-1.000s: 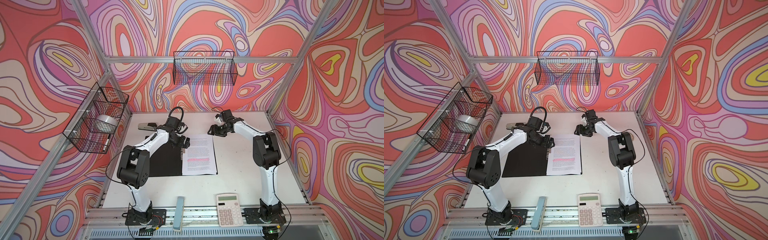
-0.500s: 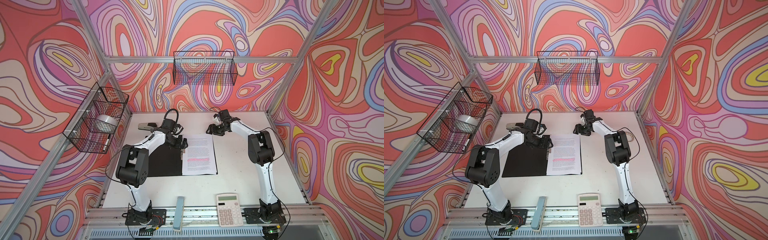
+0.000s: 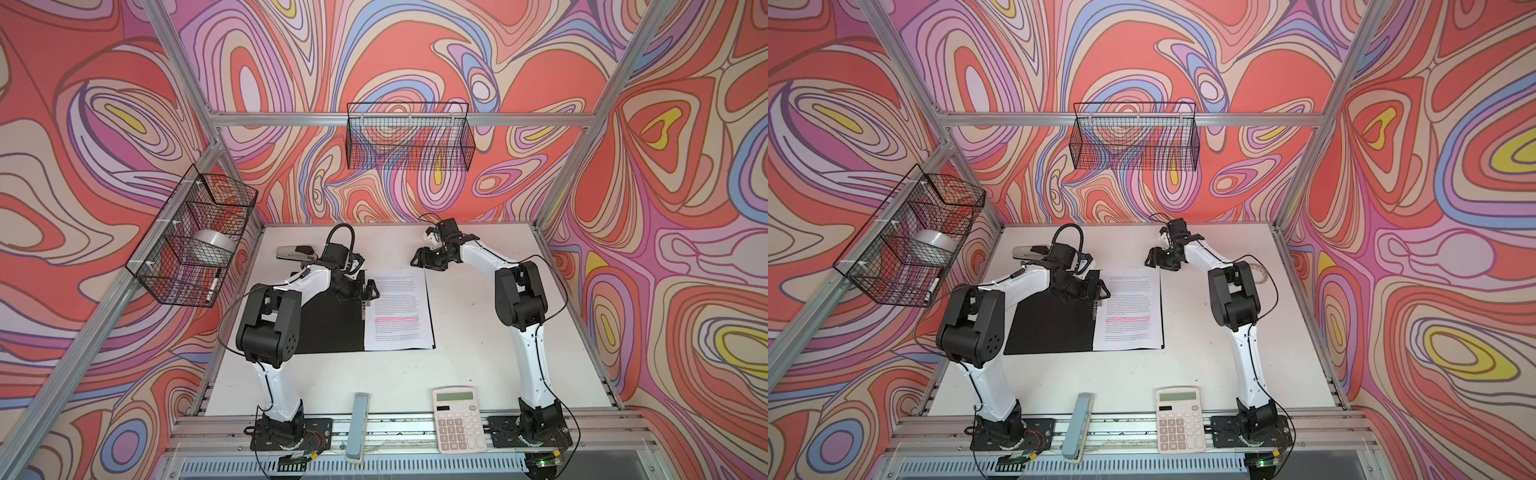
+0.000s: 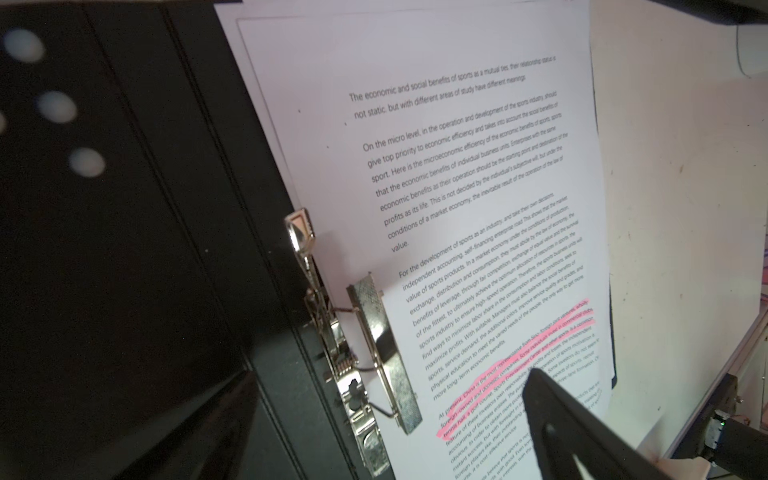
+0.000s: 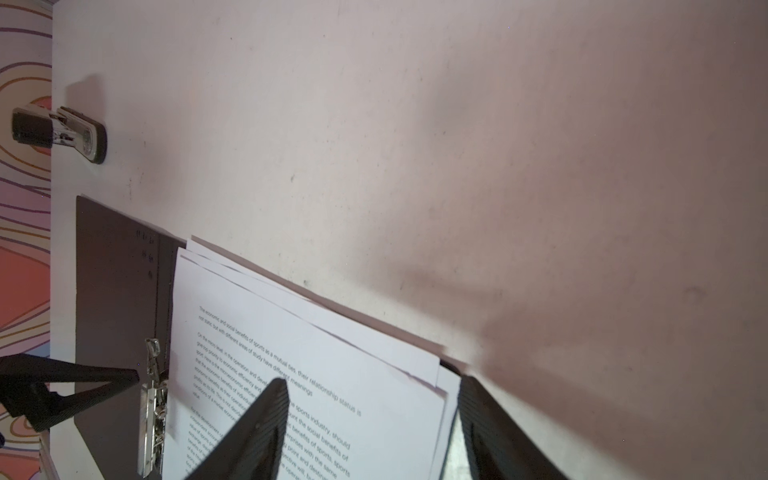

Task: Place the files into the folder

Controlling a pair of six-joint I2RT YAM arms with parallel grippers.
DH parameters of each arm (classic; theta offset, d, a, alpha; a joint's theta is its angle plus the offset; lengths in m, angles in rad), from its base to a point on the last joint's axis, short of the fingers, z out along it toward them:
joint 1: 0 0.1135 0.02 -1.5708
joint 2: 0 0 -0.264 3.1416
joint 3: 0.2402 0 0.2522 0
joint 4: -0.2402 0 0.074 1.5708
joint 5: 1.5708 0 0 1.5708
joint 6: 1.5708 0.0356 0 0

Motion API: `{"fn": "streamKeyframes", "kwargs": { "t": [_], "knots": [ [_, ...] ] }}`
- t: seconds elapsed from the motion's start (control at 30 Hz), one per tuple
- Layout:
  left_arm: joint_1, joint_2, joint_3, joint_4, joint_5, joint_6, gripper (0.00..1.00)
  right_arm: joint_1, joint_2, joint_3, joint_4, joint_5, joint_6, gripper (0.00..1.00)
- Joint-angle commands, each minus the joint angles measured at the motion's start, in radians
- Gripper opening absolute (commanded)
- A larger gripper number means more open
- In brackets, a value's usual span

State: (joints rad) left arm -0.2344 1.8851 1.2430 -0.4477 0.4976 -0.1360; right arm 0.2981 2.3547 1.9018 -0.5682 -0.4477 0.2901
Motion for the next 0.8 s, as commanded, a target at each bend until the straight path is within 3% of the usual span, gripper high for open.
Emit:
{"fn": "streamKeyframes", "kwargs": {
  "t": [0.0, 0.33, 0.77],
  "knots": [
    [0.004, 0.023, -0.011, 0.016, 0.025, -0.013, 1.0, 0.004, 0.037, 0.024, 0.005, -0.014, 0.0, 0.69],
    [0.006, 0.012, -0.024, 0.011, 0.021, -0.01, 1.0, 0.004, 0.037, 0.028, -0.006, 0.034, -0.005, 0.69],
    [0.006, 0.05, -0.015, 0.006, 0.056, -0.011, 1.0, 0.008, 0.054, 0.033, -0.013, 0.014, -0.005, 0.69]
  ]
}}
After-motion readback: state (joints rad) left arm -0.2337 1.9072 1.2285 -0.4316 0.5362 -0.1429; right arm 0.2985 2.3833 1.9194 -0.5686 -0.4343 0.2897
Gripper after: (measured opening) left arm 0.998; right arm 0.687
